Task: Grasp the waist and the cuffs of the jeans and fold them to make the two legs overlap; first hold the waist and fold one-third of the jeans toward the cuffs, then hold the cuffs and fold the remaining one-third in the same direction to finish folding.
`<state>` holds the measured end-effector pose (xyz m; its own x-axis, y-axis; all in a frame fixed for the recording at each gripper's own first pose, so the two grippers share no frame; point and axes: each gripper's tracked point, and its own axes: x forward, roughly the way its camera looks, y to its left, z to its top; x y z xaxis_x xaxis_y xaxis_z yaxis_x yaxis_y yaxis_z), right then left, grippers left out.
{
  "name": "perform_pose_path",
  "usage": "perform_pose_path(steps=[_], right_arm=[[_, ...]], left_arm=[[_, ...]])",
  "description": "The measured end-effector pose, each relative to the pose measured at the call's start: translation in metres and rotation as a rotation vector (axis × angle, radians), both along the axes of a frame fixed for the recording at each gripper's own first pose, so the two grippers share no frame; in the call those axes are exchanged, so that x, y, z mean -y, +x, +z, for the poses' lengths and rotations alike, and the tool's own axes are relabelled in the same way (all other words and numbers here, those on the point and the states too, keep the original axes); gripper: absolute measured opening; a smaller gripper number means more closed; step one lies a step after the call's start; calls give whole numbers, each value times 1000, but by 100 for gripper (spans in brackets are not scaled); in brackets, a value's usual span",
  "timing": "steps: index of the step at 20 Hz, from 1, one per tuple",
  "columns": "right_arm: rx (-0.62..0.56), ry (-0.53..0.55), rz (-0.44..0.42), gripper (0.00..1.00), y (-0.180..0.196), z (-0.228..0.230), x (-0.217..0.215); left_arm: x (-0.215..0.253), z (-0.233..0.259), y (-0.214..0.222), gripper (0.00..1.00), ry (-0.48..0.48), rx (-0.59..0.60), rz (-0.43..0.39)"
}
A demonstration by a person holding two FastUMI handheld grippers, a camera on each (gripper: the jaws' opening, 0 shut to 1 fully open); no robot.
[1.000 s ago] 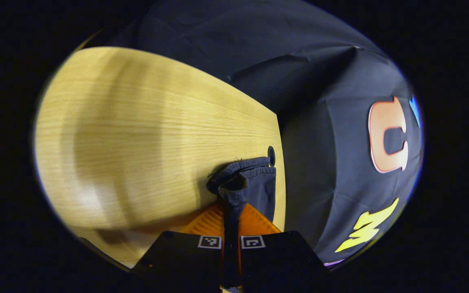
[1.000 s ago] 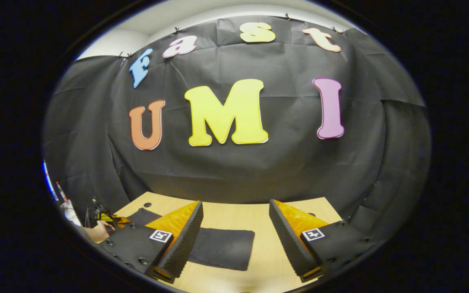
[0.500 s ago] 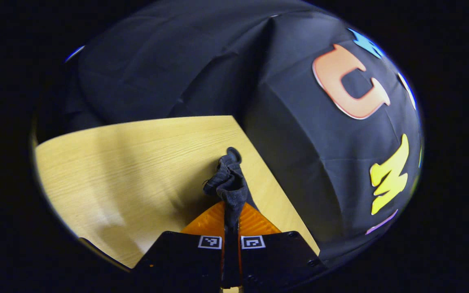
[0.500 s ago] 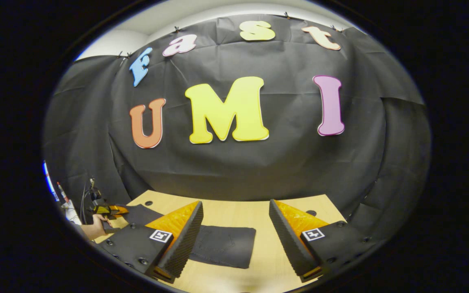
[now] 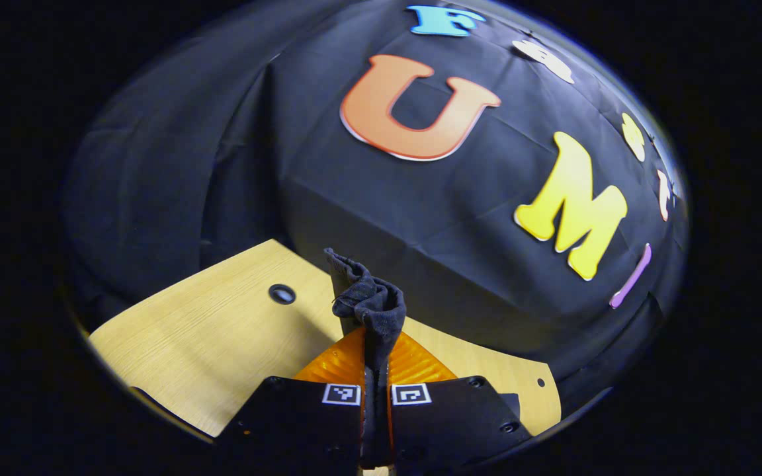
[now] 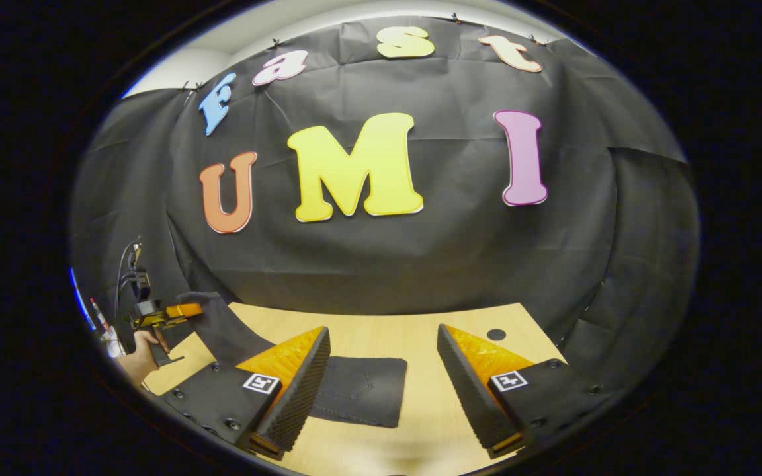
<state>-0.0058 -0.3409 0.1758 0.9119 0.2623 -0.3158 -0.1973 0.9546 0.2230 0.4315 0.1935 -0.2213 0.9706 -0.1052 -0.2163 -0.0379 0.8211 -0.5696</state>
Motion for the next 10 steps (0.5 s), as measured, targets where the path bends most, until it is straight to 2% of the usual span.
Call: perform_pose_path(steps=[3,4,5,6,7,8,10], right_arm=[[-3,2,-10,95,-2,-1,5],[-4,2,-16,99,-2,-2,8],[-5,4,-21,99,-2,-2,10],[-8,7,-28,95,-3,-3,12],[-13,9,-35,95,-4,-5,15],[-17,12,-40,99,-5,-6,17],[-21,11,-53,99,-8,-8,23]], left_arm=[[26,28,3,3,42,40,-51],[36,38,5,3,44,59,-68],[45,48,4,3,49,76,-85],[56,55,4,3,62,92,-107],[68,62,3,3,84,106,-131],[81,65,0,3,111,119,-157],[108,72,-5,3,164,142,-212]])
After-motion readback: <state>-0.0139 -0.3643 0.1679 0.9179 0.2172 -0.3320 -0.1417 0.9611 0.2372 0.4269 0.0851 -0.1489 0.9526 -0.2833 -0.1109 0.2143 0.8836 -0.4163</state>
